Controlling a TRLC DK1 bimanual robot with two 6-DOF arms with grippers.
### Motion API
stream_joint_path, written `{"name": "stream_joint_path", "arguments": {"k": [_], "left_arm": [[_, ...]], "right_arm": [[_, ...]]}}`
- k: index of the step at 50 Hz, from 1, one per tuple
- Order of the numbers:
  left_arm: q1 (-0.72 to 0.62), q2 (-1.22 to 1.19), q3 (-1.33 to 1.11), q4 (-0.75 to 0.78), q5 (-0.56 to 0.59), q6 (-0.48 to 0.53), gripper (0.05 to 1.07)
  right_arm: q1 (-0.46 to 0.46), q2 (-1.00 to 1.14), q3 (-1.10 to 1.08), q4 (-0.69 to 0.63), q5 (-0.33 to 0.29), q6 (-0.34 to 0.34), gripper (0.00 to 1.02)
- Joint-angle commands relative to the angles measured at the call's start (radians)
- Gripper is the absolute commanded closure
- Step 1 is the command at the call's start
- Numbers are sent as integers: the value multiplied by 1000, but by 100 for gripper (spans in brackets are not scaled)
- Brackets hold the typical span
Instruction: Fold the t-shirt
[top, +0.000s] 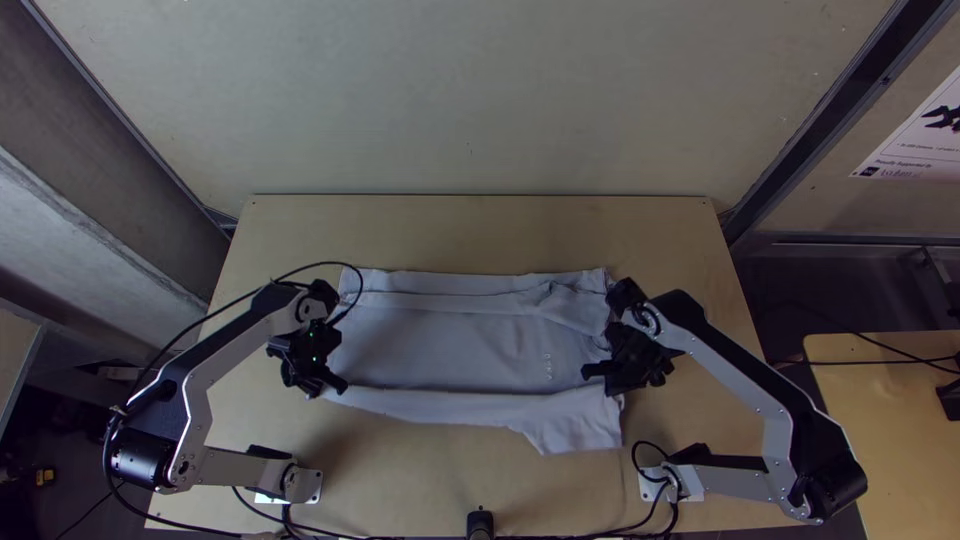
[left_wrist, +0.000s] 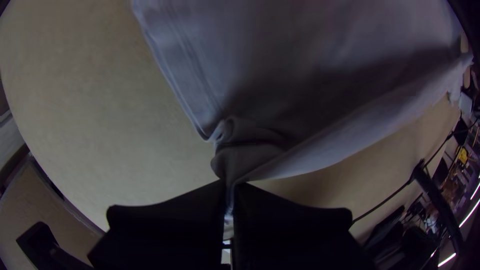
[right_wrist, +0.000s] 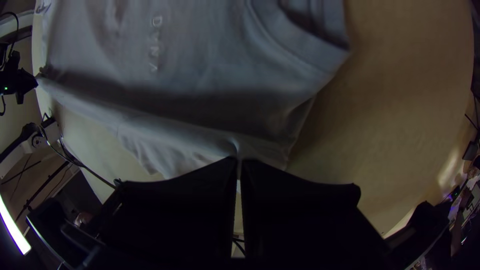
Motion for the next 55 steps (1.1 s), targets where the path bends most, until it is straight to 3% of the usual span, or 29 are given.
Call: {"name": "stream_joint_path", "arguments": {"k": [1,26,55], "left_arm": [[31,1,79,2,12,13,104],[84,145,388,15,18,10,105],[136,416,705,37,18,18,104]], "right_arm": [[-40,-12,53,-23,19,-48,100],[-205,171,334,-29,65,-138,100],[-250,527,683,-20,68,-158,100]]}}
